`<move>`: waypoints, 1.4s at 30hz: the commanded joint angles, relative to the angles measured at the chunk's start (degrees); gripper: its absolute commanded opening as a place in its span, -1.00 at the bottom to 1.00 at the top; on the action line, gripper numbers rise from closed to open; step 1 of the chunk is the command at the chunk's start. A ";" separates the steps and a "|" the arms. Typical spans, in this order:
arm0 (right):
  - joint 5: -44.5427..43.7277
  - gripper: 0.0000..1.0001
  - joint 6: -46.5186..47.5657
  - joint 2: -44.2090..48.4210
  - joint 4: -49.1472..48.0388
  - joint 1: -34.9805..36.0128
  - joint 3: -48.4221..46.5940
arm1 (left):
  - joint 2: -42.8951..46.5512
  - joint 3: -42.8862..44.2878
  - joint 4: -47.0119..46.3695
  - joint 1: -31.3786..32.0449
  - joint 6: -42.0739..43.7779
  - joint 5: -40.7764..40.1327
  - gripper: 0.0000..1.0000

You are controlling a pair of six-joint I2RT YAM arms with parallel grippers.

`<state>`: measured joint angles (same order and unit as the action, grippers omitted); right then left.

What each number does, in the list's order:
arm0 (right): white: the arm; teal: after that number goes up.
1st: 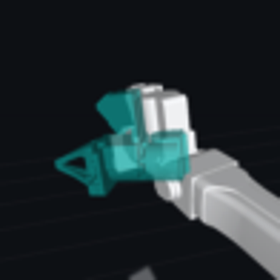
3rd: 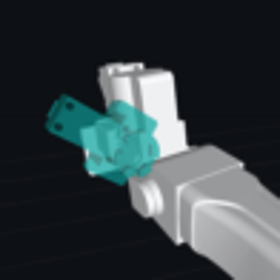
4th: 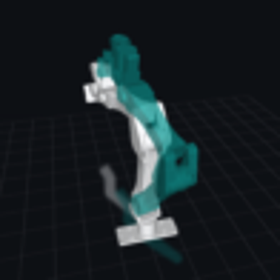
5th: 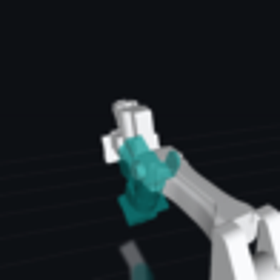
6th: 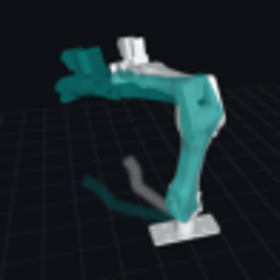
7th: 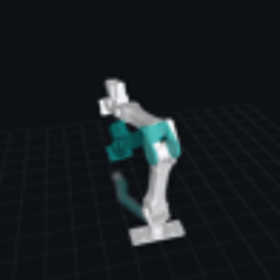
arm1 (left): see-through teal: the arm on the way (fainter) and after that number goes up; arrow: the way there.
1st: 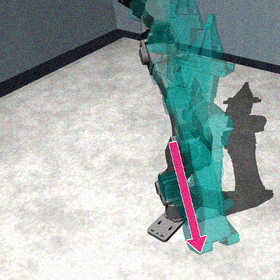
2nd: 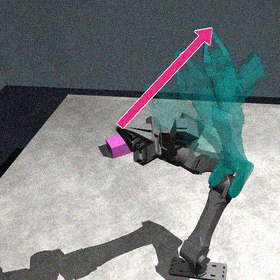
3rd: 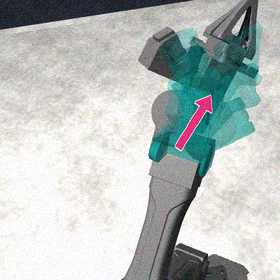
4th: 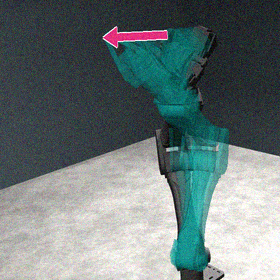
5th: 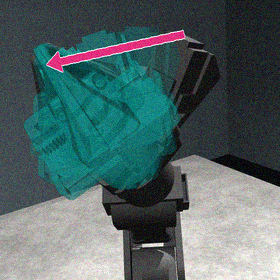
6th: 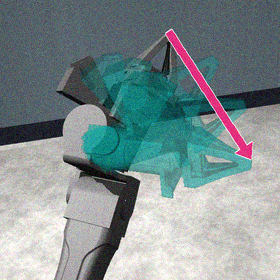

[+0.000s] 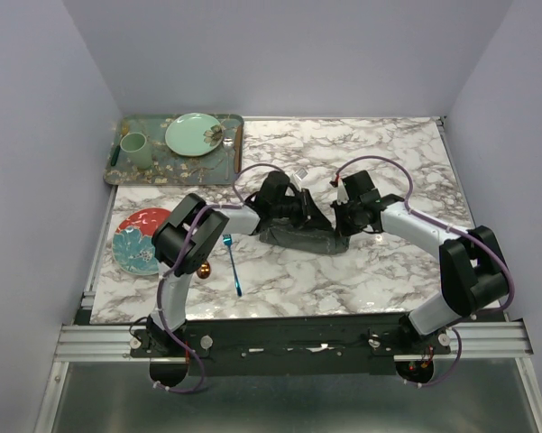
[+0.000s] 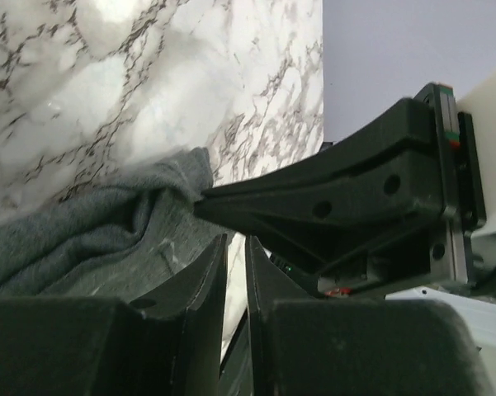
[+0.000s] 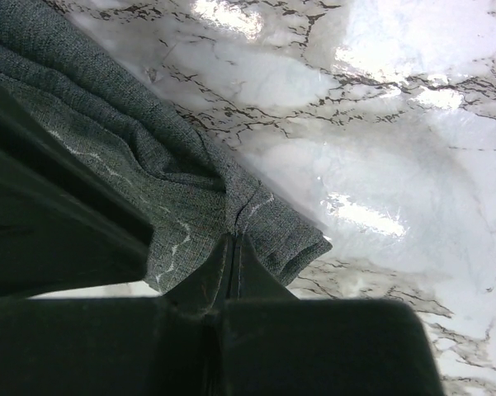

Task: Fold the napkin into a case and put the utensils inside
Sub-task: Stuff the top corner of the smaller-rectangle-folded napkin into the folded napkin.

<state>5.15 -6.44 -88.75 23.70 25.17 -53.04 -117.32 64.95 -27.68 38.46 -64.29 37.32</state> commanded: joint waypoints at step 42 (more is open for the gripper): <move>14.44 0.10 13.20 -1.17 14.35 -0.47 -5.67 | 10.08 3.87 20.86 -12.26 23.04 10.75 0.14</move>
<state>14.81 4.27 -90.87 34.76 25.10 -56.16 -112.57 67.37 -17.45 30.33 -53.45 43.66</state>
